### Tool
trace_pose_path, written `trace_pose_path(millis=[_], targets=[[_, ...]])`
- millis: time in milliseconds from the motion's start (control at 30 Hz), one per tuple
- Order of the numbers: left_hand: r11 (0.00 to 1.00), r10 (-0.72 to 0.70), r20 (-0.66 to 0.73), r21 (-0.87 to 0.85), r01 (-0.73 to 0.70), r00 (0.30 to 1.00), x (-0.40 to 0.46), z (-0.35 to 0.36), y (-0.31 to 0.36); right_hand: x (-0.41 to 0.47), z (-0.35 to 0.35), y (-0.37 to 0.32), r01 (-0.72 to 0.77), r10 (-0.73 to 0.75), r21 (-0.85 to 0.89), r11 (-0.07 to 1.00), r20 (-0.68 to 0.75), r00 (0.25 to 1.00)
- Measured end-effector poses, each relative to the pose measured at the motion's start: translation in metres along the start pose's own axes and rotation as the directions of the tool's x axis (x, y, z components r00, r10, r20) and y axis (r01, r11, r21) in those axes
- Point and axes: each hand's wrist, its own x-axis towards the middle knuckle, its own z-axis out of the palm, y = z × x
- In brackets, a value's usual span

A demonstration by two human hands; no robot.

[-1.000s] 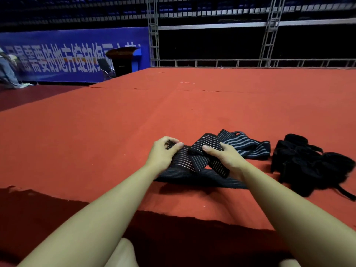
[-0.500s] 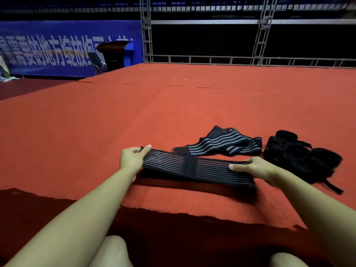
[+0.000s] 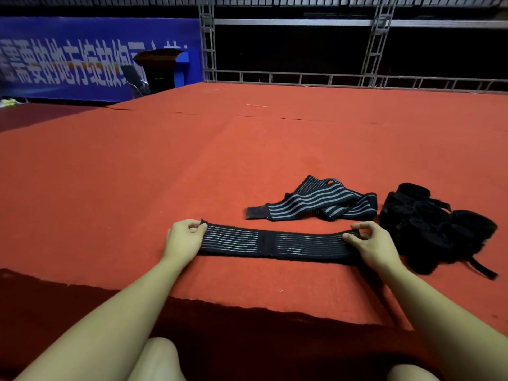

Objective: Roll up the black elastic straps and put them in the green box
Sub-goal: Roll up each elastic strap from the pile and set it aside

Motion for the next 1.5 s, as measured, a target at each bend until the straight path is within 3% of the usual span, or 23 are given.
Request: trace_pose_path(millis=[267,500,933,1067,1133,1233,1333,1500], targets=[[0.99,0.03,-0.071,0.143,-0.02,0.997,-0.004,0.013,-0.003,-0.02,0.019,0.02,0.228,-0.257,-0.28,0.933,-0.072,0.964],[0.98,0.034,-0.084,0.197,-0.016,0.996,-0.004,0.015,-0.006,-0.025,0.019,0.017,0.16,-0.229,-0.383,0.91,-0.142,0.963],[0.959,0.104,-0.064,0.27,-0.083,0.993,0.001,0.019,-0.016,-0.017,0.024,0.026,0.151,-0.249,-0.539,0.829,-0.113,0.962],[0.931,0.211,-0.084,0.321,-0.174,0.974,-0.003,0.024,-0.016,-0.019,0.024,0.026,0.207,-0.352,-0.55,0.809,-0.173,0.92],[0.884,0.33,-0.053,0.367,-0.289,0.942,-0.006,0.023,-0.016,-0.02,0.025,0.026,0.354,-0.475,-0.545,0.76,-0.093,0.875],[0.754,0.412,0.227,0.458,-0.47,0.882,-0.007,0.026,-0.018,-0.02,0.03,0.025,0.493,-0.463,-0.522,0.696,0.199,0.864],[0.7,0.252,0.38,0.564,-0.439,0.89,-0.003,0.03,-0.019,-0.019,0.031,0.021,0.473,-0.303,-0.555,0.684,0.374,0.877],[0.655,0.126,0.446,0.633,-0.412,0.886,0.001,0.031,-0.015,-0.021,0.03,0.015,0.4,-0.211,-0.597,0.696,0.362,0.908]])
